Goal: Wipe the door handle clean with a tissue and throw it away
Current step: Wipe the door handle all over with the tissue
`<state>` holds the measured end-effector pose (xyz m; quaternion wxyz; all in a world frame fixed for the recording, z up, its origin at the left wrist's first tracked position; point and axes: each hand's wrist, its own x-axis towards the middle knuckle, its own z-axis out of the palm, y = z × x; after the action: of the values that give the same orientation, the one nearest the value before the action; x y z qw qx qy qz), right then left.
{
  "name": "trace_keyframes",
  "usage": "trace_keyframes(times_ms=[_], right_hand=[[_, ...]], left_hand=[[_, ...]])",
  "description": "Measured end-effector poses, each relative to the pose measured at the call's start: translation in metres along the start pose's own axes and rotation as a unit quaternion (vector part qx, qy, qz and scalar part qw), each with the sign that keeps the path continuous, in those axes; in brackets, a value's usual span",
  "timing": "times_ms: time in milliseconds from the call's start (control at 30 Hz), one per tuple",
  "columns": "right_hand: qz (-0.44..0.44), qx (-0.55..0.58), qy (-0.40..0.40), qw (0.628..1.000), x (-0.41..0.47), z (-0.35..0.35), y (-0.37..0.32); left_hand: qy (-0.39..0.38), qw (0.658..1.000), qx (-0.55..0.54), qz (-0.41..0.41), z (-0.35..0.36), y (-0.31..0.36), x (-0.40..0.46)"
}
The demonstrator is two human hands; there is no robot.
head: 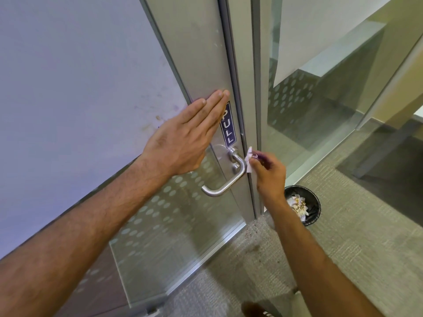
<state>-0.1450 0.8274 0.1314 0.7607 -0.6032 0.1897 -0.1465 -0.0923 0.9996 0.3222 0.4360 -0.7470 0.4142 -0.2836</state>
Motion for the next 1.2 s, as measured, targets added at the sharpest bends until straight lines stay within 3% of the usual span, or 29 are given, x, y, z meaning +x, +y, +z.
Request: trace_keyframes(times_ms=[67,133,267,367,467,633,867,1100,1200], right_hand=[[-0.059,-0.118,-0.067,0.989,0.014,0.002,-0.009],[-0.058,-0.128,-0.097,0.985,0.023,0.005,-0.012],[0.043,-0.024,-0.088,0.995,0.016,-0.002,-0.006],[0.101,0.062,-0.038,0.992,0.003,-0.001,0.009],[0.158,0.177,0.004,0.972,-0.011,0.004,0.017],[0.214,0.318,0.004,0.924,-0.033,0.003,0.024],[0.314,0.313,-0.144,0.885,-0.058,0.044,0.045],[0.342,0.371,-0.187,0.843,-0.044,0.077,0.044],[0.324,0.305,-0.252,0.859,-0.040,0.074,0.043]], left_hand=[[-0.001,1.000,-0.001,-0.002,-0.001,-0.001,-0.001],[-0.001,1.000,-0.001,-0.004,-0.002,0.000,-0.001],[-0.007,1.000,-0.002,-0.006,-0.001,0.000,-0.001],[-0.008,1.000,-0.003,-0.006,0.000,0.000,-0.001],[-0.011,1.000,-0.003,-0.003,-0.001,0.001,-0.001],[0.000,1.000,-0.002,-0.005,0.000,0.001,-0.002],[-0.003,1.000,-0.004,-0.002,-0.001,0.001,-0.001],[-0.005,1.000,0.007,0.008,-0.001,0.000,-0.001],[-0.004,1.000,0.006,0.006,0.000,-0.001,-0.001]])
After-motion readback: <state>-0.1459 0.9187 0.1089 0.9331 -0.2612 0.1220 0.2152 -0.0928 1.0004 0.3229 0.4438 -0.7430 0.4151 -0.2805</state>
